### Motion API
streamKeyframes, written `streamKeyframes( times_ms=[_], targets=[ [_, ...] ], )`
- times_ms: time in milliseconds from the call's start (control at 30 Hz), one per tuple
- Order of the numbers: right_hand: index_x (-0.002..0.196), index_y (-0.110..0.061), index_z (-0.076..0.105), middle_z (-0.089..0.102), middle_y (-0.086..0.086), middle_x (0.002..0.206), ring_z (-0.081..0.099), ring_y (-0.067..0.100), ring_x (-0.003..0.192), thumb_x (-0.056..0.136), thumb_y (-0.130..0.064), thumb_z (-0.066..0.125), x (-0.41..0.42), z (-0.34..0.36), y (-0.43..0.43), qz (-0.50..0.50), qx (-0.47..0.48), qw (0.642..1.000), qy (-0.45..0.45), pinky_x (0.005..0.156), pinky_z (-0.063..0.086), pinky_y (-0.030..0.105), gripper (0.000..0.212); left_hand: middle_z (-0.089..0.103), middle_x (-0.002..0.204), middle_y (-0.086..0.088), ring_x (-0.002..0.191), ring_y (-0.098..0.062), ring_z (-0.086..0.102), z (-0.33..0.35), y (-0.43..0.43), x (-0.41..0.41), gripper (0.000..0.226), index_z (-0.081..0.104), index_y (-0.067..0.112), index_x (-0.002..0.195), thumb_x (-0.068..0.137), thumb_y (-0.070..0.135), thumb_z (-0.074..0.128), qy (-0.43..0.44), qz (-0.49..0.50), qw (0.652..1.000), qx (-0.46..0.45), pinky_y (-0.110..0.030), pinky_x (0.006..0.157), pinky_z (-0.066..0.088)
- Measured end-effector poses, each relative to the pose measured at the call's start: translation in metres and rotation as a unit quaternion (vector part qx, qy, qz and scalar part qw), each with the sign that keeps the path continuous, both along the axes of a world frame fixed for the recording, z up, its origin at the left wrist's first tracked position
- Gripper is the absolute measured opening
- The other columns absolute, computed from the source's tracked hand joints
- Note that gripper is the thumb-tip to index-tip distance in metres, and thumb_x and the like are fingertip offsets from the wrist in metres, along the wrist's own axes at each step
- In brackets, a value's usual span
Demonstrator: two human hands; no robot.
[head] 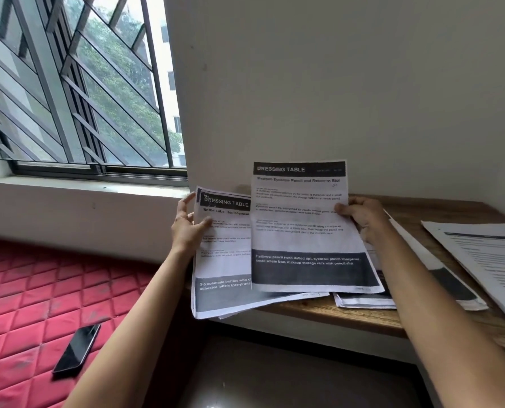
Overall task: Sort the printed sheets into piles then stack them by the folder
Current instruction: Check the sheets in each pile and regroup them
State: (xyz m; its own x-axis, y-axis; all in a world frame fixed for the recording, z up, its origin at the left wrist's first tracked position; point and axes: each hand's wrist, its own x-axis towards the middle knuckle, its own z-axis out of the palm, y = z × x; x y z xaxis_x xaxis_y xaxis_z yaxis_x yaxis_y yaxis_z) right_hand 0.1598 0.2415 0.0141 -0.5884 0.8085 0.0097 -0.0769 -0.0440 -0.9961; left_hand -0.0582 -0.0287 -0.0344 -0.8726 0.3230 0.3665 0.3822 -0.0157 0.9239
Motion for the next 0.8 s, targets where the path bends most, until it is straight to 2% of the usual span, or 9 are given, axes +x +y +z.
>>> streamKeyframes(
  times_ms=[100,167,233,367,433,467,633,733,800],
  targets=[
    [0.083,-0.006,0.063,0.069,0.016,0.096,0.067,0.027,0.076,0.081,0.004,0.068,-0.01,-0.004,-0.013,0.025,0.01,1.0,-0.004,0.066,0.057,0.041,0.012,0.066,0.118,-0.006,0.105,-0.021,0.062,0.001,0.003,0.002,0.058,0.047,0.039,0.133,0.089,0.005,0.06,0.043,0.003,0.999,-0.031,-0.035,0.097,0.049],
    [0.084,-0.007,0.062,0.069,0.015,0.096,0.068,0.028,0.079,0.081,0.002,0.069,-0.017,-0.008,-0.022,0.036,0.016,0.999,-0.003,0.069,0.058,0.043,0.012,0.064,0.123,-0.005,0.113,-0.021,0.06,0.003,0.004,0.005,0.039,0.051,0.03,0.134,0.097,0.016,0.052,0.06,0.013,0.997,-0.041,-0.037,0.102,0.045],
    [0.085,-0.007,0.062,0.068,0.017,0.1,0.068,0.031,0.083,0.08,0.002,0.069,-0.024,-0.012,-0.03,0.043,0.023,0.999,0.007,0.075,0.057,0.047,0.012,0.061,0.127,-0.003,0.118,-0.02,0.057,0.008,0.005,0.012,0.034,0.053,0.02,0.134,0.103,0.028,0.042,0.045,0.002,0.999,-0.015,-0.038,0.105,0.042],
    [0.084,-0.007,0.063,0.068,0.018,0.101,0.067,0.037,0.092,0.081,0.003,0.068,-0.033,-0.017,-0.042,0.048,0.041,0.998,0.03,0.083,0.055,0.052,0.012,0.052,0.14,-0.001,0.127,-0.016,0.049,0.01,0.006,0.011,0.059,0.047,0.019,0.14,0.097,0.057,0.035,0.018,-0.036,0.999,-0.008,-0.041,0.112,0.035],
    [0.083,-0.007,0.063,0.067,0.018,0.101,0.066,0.038,0.095,0.081,0.004,0.068,-0.036,-0.018,-0.049,0.055,0.04,0.997,0.039,0.084,0.054,0.053,0.013,0.059,0.133,0.001,0.124,-0.016,0.054,0.004,0.006,0.005,0.076,0.055,0.024,0.132,0.083,0.078,0.037,0.015,-0.048,0.999,-0.014,-0.046,0.109,0.038],
    [0.083,-0.008,0.063,0.067,0.018,0.102,0.066,0.038,0.095,0.081,0.003,0.069,-0.038,-0.019,-0.052,0.062,0.038,0.997,0.041,0.084,0.054,0.053,0.013,0.064,0.126,0.001,0.12,-0.017,0.058,0.003,0.005,0.004,0.077,0.06,0.025,0.126,0.078,0.08,0.037,0.015,-0.057,0.998,-0.009,-0.046,0.107,0.041],
    [0.084,-0.007,0.063,0.068,0.018,0.104,0.066,0.034,0.096,0.08,0.0,0.071,-0.047,-0.024,-0.065,0.093,0.076,0.992,0.036,0.085,0.054,0.05,0.011,0.074,0.103,-0.005,0.102,-0.025,0.068,0.006,0.004,0.006,0.064,0.074,0.02,0.099,0.068,0.074,0.06,-0.046,-0.08,0.995,0.026,-0.049,0.096,0.05],
    [0.095,-0.002,0.064,0.068,0.016,0.105,0.066,0.03,0.096,0.081,-0.002,0.07,-0.047,-0.024,-0.07,0.114,0.109,0.987,0.018,0.085,0.055,0.043,0.015,0.073,0.097,-0.012,0.09,-0.027,0.069,0.005,0.002,0.005,0.039,0.073,0.014,0.092,0.073,0.048,0.075,-0.064,-0.063,0.996,0.016,-0.051,0.09,0.053],
    [0.098,-0.003,0.064,0.068,0.012,0.102,0.066,0.029,0.095,0.083,-0.006,0.069,-0.048,-0.024,-0.069,0.127,0.123,0.984,0.007,0.084,0.056,0.043,0.016,0.072,0.096,-0.016,0.088,-0.028,0.067,0.003,0.0,0.001,0.029,0.072,0.012,0.088,0.074,0.038,0.075,-0.063,-0.056,0.996,0.019,-0.051,0.09,0.053]
  ],
)
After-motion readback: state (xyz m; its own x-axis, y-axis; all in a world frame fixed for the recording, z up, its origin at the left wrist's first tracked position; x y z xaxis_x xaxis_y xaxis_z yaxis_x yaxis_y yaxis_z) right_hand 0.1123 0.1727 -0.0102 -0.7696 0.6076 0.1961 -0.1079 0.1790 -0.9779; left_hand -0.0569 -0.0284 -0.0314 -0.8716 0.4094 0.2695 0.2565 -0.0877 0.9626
